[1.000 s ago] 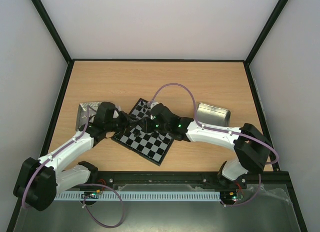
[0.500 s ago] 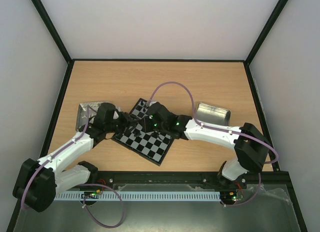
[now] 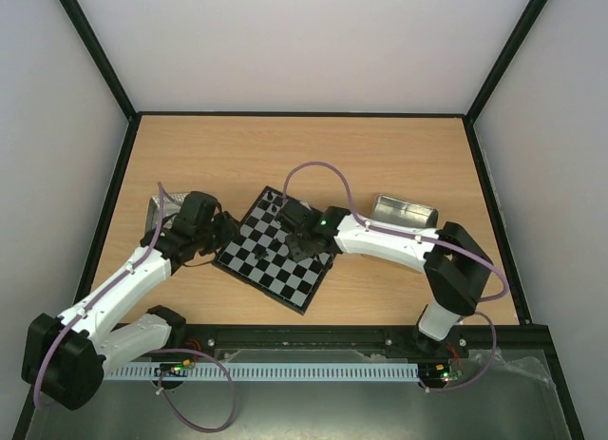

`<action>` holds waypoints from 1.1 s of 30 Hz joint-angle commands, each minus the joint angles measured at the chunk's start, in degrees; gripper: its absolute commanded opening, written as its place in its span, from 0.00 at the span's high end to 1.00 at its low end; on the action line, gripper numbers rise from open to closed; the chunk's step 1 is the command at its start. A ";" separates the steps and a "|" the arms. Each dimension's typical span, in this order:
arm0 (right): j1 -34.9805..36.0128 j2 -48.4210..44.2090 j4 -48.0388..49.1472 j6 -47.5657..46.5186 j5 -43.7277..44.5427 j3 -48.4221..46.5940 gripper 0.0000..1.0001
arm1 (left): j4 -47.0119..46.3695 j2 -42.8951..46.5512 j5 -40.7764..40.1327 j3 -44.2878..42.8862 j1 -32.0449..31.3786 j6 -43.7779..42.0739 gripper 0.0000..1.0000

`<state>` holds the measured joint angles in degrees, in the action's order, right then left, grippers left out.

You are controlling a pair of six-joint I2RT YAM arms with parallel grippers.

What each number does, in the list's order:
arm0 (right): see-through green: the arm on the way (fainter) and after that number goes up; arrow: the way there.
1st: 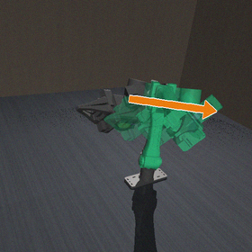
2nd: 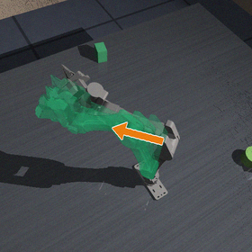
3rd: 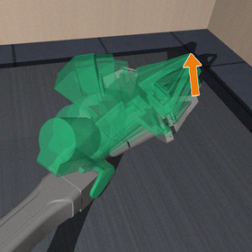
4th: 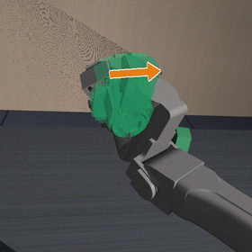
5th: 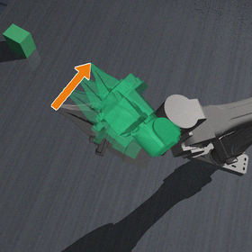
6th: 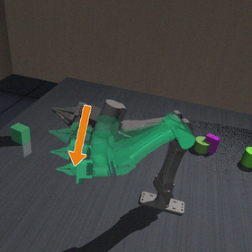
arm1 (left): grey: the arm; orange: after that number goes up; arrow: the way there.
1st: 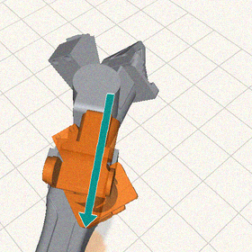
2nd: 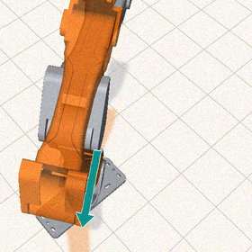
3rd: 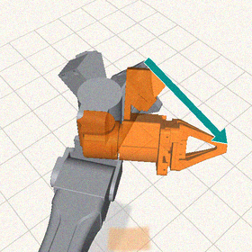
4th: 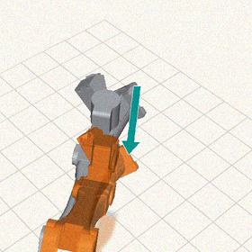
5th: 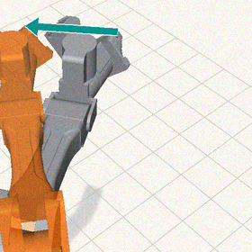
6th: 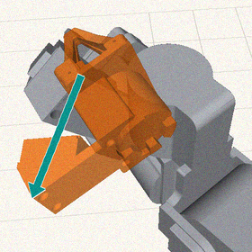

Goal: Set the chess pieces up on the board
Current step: Place the chess piece on the chessboard, then pick up the chess piece from the chessboard.

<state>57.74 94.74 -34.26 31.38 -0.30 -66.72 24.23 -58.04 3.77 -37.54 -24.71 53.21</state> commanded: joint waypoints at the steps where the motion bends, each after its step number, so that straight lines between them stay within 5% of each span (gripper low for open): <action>1: -0.11 3.81 -11.68 -5.67 2.44 -3.60 0.96 | 4.52 1.26 -5.94 -1.16 0.44 -7.90 0.43; 5: -0.16 6.06 -13.44 -6.79 2.15 -5.20 0.94 | 4.02 1.06 -5.75 -0.70 0.45 -9.68 0.43; 14: -0.52 8.50 -12.95 -5.14 1.24 -7.25 0.70 | 5.05 0.78 -8.16 -0.12 0.97 -10.63 0.43; 33: -0.65 6.47 -4.73 1.66 9.35 -2.31 0.70 | 4.67 0.74 -7.55 0.03 1.28 -10.40 0.43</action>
<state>57.34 102.85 -41.58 30.81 5.45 -71.00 28.05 -57.41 -3.27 -37.56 -23.81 43.62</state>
